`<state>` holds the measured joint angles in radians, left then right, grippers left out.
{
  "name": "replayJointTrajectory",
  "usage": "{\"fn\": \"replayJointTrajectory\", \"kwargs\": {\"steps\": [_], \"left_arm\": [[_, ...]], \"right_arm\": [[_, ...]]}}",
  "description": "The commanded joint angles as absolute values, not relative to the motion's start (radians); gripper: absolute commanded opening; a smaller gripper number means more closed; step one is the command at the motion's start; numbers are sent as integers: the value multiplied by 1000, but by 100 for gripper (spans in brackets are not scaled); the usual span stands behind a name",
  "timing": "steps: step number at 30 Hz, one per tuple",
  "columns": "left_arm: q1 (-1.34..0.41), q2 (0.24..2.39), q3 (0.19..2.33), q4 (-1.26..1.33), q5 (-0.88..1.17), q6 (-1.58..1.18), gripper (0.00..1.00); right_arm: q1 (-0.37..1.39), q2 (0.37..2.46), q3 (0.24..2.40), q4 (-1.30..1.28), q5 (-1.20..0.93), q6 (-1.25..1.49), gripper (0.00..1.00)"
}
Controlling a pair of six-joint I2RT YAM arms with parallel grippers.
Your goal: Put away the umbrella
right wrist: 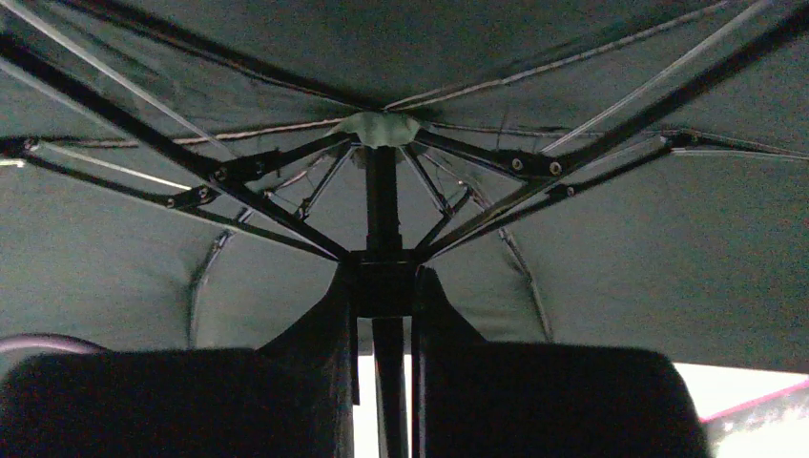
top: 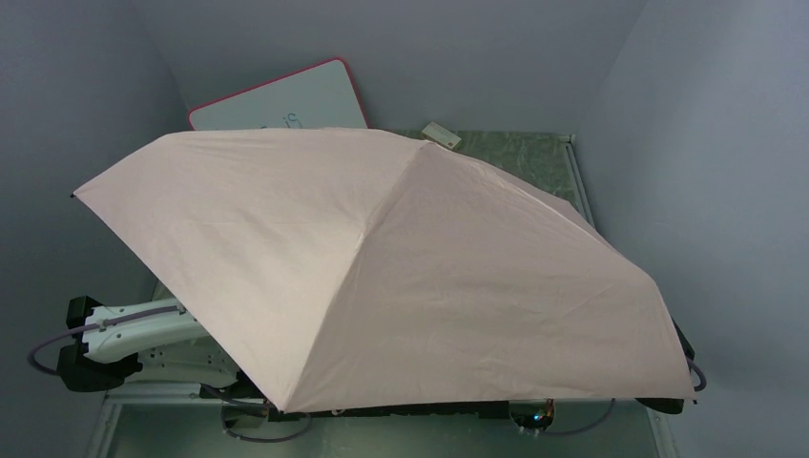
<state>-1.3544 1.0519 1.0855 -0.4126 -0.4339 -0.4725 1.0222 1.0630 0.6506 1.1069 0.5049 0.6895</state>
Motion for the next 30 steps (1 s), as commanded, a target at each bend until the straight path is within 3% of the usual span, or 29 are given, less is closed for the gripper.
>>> {"fn": "replayJointTrajectory", "kwargs": {"steps": [1,11,16,30], "left_arm": [[-1361,1049,1075,-384,-384,-429,5],[-1361,1040,1075,-387,-438,-449,5],[-1361,1013,1055,-373,-492,-470,5],[-1357,1068,1089,-344,-559,-474,5]], "right_arm": [[1015,1062,669,1156,517,636,0],[1022,1030,506,1161,453,731,0],[1028,1010,405,1225,546,846,0],[1084,1039,377,1203,569,950,0]]}}
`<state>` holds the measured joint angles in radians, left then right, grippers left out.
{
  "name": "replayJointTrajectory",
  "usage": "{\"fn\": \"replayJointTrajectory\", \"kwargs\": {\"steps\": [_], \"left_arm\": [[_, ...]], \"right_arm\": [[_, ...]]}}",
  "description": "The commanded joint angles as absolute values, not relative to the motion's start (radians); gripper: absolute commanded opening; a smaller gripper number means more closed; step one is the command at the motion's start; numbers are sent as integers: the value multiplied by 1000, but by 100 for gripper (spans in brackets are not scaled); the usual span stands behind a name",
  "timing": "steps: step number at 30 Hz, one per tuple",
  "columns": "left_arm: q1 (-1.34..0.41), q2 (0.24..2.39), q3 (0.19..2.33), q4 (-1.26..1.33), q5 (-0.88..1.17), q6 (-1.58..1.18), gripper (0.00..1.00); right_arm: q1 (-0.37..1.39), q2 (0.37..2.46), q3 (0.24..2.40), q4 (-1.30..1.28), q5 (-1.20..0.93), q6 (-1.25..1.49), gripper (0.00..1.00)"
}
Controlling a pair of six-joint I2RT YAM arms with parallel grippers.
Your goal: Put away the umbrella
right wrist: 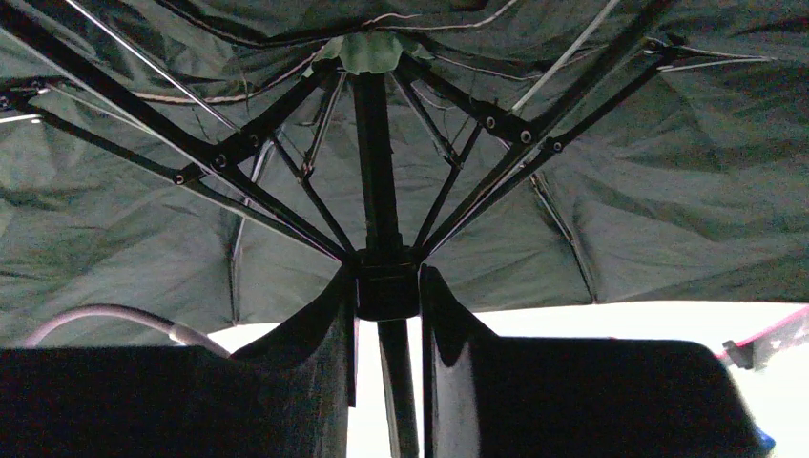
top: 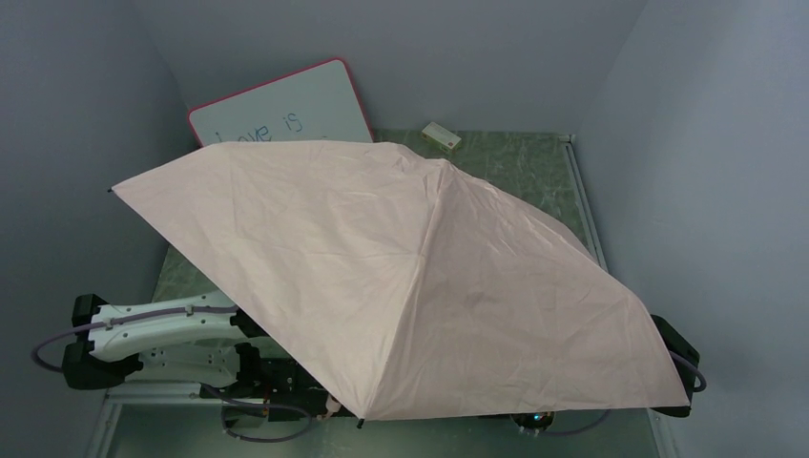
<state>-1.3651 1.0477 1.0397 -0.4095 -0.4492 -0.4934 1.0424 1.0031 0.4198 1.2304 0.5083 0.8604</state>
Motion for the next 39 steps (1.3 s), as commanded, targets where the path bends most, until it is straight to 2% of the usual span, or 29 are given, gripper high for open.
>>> {"fn": "replayJointTrajectory", "kwargs": {"steps": [1,7,14,19,26,33,36,39], "left_arm": [[-1355,1075,1097,-337,-571,-471,5],[-1313,1078,1119,-297,-641,-485,5],[-1284,1028,1056,-268,-604,-487,5],[-1283,1015,1011,-262,-571,-488,6],[-1283,1011,956,-240,-493,-485,20],[-1283,972,885,-206,-426,-515,58],[-1284,964,863,-191,-387,-525,66],[-1284,964,845,-185,-341,-540,71]], "right_arm": [[1099,1050,370,1204,574,951,0],[1171,1073,329,1159,616,950,0],[1177,979,349,1010,728,937,0],[1176,958,393,1006,755,902,0],[1171,949,457,1103,781,782,0],[1158,945,539,1121,799,710,0],[1149,949,558,1137,803,701,0],[1140,955,575,1149,807,685,0]]}}
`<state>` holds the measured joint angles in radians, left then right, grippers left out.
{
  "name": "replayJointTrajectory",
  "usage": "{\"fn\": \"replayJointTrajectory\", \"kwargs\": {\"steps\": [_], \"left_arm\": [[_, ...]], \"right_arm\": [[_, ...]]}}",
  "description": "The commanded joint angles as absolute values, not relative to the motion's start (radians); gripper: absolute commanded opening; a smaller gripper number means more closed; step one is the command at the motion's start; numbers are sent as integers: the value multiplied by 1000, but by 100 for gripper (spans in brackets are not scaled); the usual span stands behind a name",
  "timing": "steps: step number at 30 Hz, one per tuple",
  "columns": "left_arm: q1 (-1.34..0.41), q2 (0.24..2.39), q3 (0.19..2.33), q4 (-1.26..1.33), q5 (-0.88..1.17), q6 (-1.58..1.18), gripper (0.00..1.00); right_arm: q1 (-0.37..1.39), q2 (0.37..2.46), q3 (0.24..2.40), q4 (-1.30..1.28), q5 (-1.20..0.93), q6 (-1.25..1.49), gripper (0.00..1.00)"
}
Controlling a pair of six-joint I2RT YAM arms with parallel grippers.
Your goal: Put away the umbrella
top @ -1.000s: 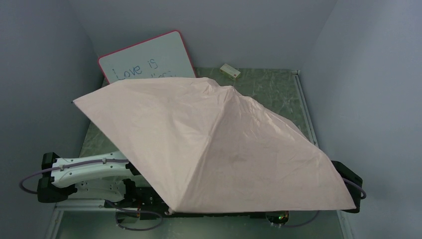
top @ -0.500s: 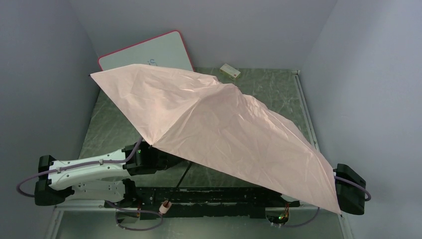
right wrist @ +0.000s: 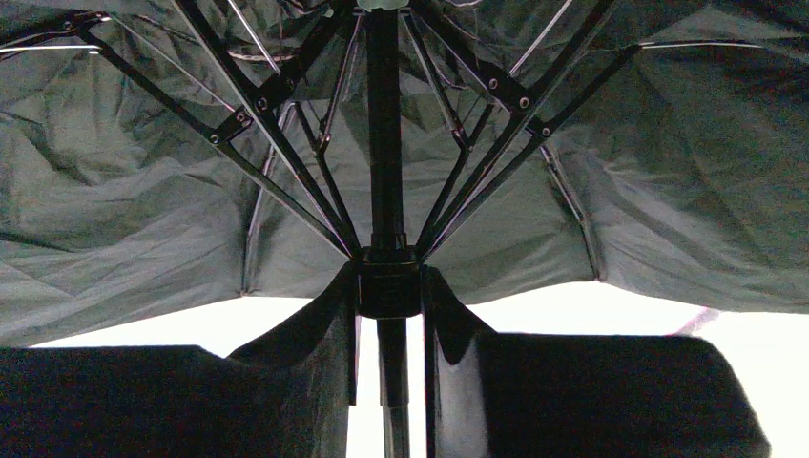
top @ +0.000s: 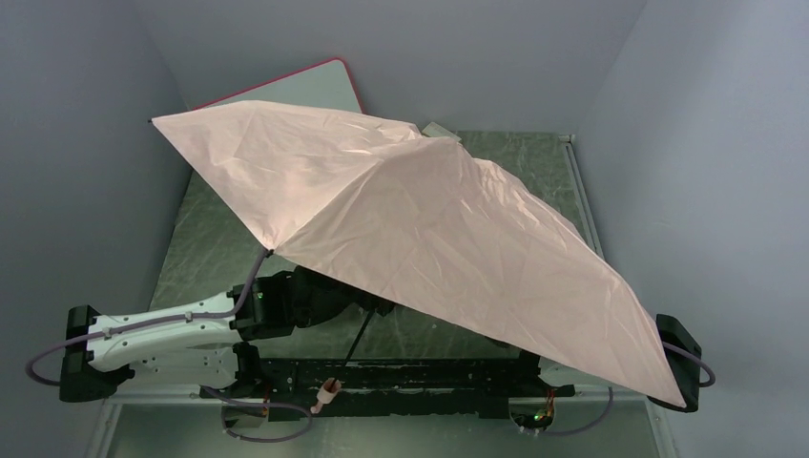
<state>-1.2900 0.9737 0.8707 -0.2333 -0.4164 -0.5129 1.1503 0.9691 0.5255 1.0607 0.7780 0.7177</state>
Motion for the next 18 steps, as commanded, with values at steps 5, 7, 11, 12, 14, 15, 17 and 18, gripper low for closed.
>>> {"fn": "replayJointTrajectory", "kwargs": {"steps": [5,7,11,12,14,15,17,18], "left_arm": [[-1284,949,822,-194,-289,-563,71],[-1284,930,817,-209,-282,-568,69],[-1284,890,799,-221,-267,-576,65],[-1284,887,794,-224,-259,-578,65],[-1284,890,783,-224,-246,-583,64],[-1284,894,777,-222,-238,-586,63],[-1285,903,759,-211,-222,-595,62],[-1287,906,754,-206,-216,-600,62]], "right_arm": [[1126,962,606,1153,817,625,0],[1109,957,612,1141,818,611,0],[1048,937,620,1066,786,665,0],[1026,934,619,1050,767,691,0],[990,927,616,1028,743,738,0],[977,925,617,1023,737,752,0],[963,923,621,1010,733,762,0],[959,921,626,1005,733,763,0]]}}
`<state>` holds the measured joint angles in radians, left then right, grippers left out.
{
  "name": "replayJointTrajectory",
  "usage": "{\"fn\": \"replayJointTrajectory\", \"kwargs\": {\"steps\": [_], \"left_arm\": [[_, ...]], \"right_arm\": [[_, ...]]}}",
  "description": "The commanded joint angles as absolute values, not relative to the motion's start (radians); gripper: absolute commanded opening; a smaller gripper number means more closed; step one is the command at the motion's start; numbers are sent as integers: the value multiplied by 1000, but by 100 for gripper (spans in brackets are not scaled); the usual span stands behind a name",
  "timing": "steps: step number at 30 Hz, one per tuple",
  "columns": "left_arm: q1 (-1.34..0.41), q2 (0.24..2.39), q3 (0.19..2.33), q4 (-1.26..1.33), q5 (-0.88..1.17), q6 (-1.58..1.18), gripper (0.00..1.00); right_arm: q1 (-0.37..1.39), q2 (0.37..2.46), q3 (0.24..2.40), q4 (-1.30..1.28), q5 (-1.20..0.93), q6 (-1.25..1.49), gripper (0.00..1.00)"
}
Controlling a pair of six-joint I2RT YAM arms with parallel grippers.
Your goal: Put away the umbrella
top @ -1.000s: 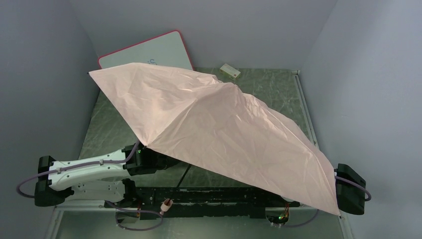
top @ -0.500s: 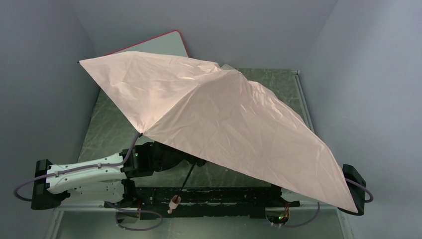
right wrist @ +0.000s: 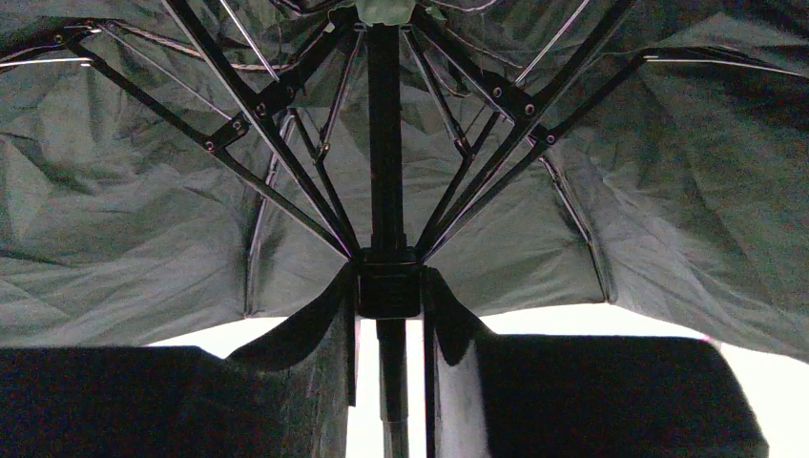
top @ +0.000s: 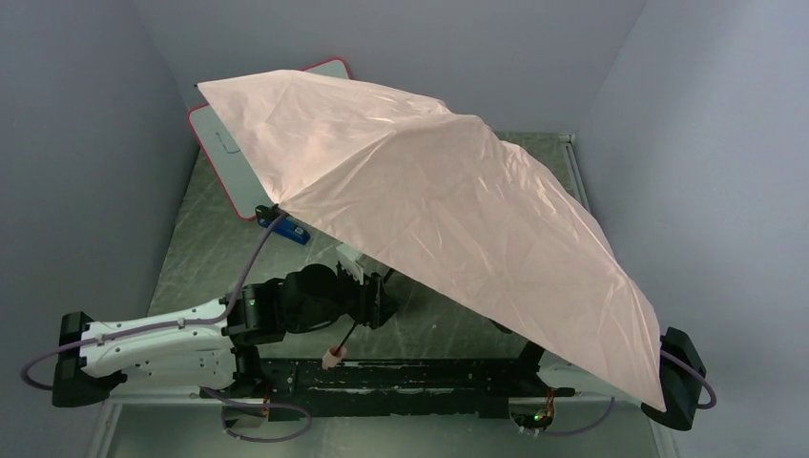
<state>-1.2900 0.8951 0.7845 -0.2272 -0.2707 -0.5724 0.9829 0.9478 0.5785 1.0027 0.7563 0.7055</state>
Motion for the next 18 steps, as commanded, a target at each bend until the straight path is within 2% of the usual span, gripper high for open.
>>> {"fn": "replayJointTrajectory", "kwargs": {"steps": [1,5,8,10,13,14,18], "left_arm": [[-1289,908,747,-202,-213,-603,62],[-1296,910,734,-199,-217,-609,60],[-1298,911,737,-207,-223,-605,51],[-1298,912,743,-213,-229,-601,37],[-1298,918,759,-224,-244,-597,9],[-1298,921,767,-232,-257,-597,5],[-1298,918,804,-242,-318,-585,5]], "right_arm": [[955,919,630,999,731,761,0],[938,909,645,976,724,761,0],[923,900,654,946,711,762,0],[915,892,657,920,700,759,0],[902,876,656,880,670,760,0],[899,868,654,864,649,753,0],[891,811,638,742,566,716,0]]}}
